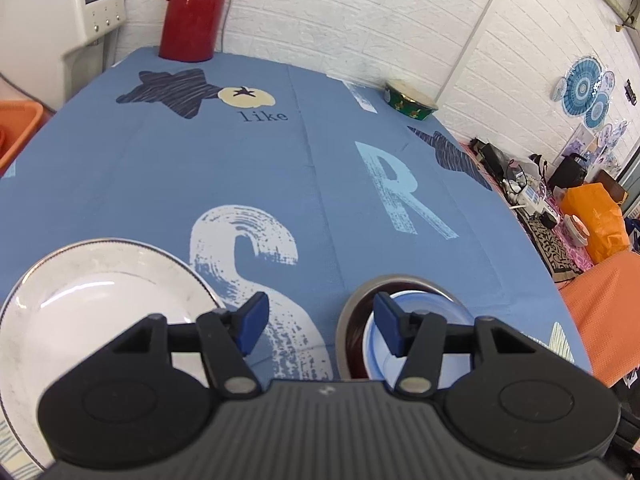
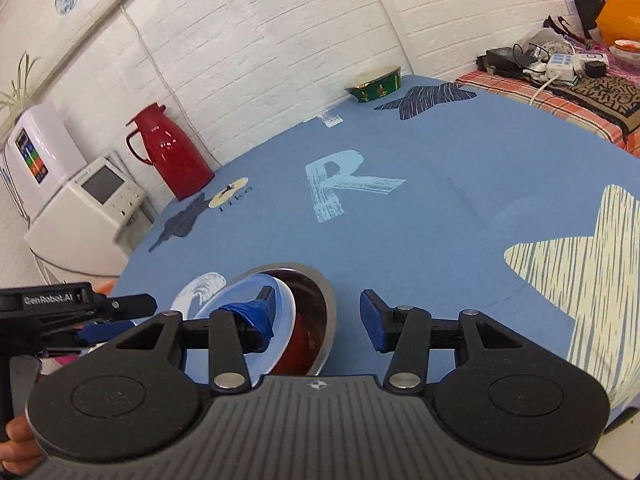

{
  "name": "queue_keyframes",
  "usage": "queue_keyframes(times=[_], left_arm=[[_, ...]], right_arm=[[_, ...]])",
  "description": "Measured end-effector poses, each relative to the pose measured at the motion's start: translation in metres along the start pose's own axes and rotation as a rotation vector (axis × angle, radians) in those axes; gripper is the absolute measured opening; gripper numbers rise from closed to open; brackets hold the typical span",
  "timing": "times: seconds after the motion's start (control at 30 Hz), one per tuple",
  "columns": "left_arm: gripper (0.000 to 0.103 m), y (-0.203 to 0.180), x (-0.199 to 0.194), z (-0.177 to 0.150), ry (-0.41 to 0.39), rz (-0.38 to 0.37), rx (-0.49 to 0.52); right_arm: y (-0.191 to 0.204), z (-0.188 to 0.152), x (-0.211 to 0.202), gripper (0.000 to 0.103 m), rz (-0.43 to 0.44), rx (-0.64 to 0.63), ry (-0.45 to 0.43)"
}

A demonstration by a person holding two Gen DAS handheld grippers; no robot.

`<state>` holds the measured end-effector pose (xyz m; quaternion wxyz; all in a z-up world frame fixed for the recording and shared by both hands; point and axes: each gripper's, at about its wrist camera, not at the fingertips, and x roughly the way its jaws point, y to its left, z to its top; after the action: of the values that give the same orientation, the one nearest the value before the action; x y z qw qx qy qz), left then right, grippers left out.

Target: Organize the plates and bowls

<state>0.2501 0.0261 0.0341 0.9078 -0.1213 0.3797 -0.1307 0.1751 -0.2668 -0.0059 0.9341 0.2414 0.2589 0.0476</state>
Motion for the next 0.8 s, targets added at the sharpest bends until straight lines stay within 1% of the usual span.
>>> queue_keyframes(times=[0.03,0.1,0.17,0.23,0.3,0.4,0.43,0.47,0.53,0.57,0.7,0.8], left_arm=[[0.055,0.001,0.0,0.001,-0.001,0.001,0.001],[0.055,0.001,0.001,0.007,-0.004,0.013,0.019],[0.058,0.0,0.004,0.014,0.015,0.027,0.071],[0.058,-0.001,0.012,0.022,0.075,0.034,0.139],[0.058,-0.001,0.022,0.027,0.158,0.01,0.21],[0.058,0.005,0.043,0.03,0.32,-0.055,0.228],[0.059,0.006,0.05,0.03,0.371,-0.069,0.235],[0.059,0.007,0.056,0.03,0.405,-0.066,0.234],[0.06,0.005,0.061,0.029,0.423,-0.073,0.258],[0.062,0.003,0.062,0.029,0.422,-0.066,0.271],[0.063,-0.001,0.065,0.027,0.411,-0.049,0.301],[0.063,0.0,0.07,0.024,0.405,-0.043,0.285]], right_arm=[[-0.001,0.002,-0.004,0.033,0.016,0.012,-0.015],[0.002,0.006,-0.012,0.033,0.013,-0.005,-0.036],[0.003,0.009,-0.017,0.033,0.006,-0.023,-0.045],[0.0,0.009,-0.021,0.033,0.008,-0.014,-0.047],[-0.004,0.008,-0.023,0.033,0.007,0.001,-0.045],[-0.01,0.006,-0.023,0.033,0.0,0.024,-0.044],[-0.012,0.006,-0.023,0.033,-0.001,0.034,-0.042],[-0.014,0.005,-0.023,0.033,0.0,0.042,-0.04],[-0.016,0.005,-0.023,0.033,-0.003,0.049,-0.039],[-0.017,0.004,-0.024,0.034,-0.008,0.051,-0.038],[-0.02,0.003,-0.022,0.034,-0.011,0.052,-0.028],[-0.016,0.002,-0.014,0.034,-0.013,0.005,0.02]])
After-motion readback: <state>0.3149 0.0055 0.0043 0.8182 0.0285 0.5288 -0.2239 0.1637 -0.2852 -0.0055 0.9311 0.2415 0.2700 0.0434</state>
